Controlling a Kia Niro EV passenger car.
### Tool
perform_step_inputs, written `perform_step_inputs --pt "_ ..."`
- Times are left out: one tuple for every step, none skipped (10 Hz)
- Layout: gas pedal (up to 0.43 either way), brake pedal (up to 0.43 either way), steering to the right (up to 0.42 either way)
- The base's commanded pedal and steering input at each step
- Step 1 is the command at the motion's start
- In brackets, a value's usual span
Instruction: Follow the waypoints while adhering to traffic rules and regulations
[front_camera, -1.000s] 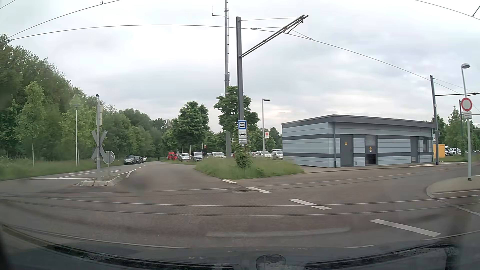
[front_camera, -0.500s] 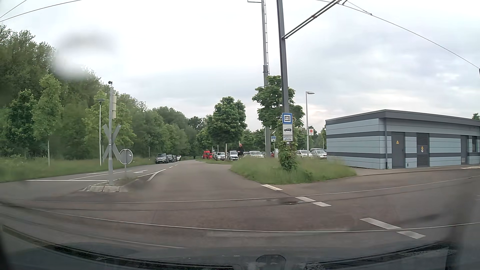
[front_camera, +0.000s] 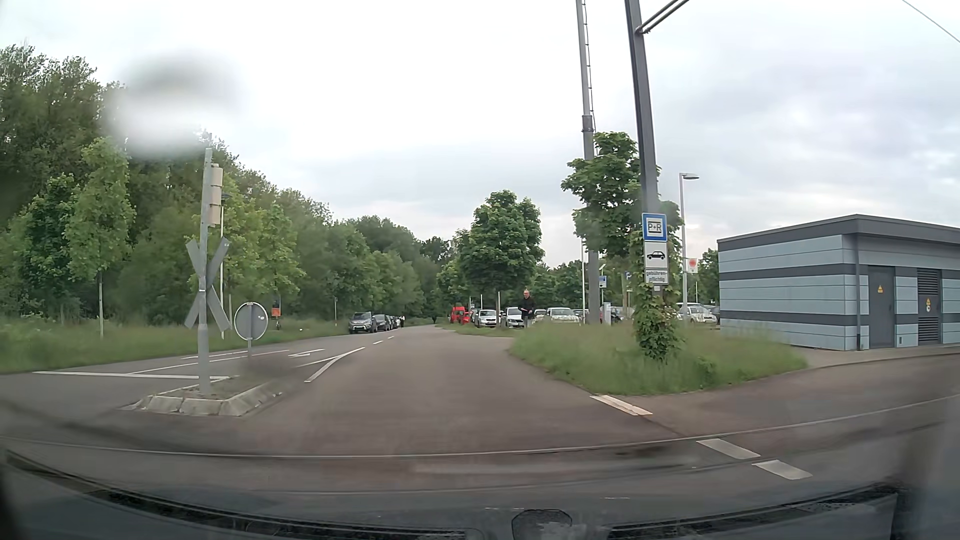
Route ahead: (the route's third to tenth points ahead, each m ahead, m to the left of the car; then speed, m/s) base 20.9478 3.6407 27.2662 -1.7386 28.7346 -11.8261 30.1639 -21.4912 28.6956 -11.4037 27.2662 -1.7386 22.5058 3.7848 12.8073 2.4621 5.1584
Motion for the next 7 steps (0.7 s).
perform_step_inputs --pt "0.067 0.0 -0.09" --pt "0.067 0.0 -0.083" --pt "0.067 0.0 -0.08" --pt "0.067 0.0 -0.075" --pt "0.067 0.0 -0.072" --pt "0.067 0.0 -0.071" --pt "0.067 0.0 -0.069"
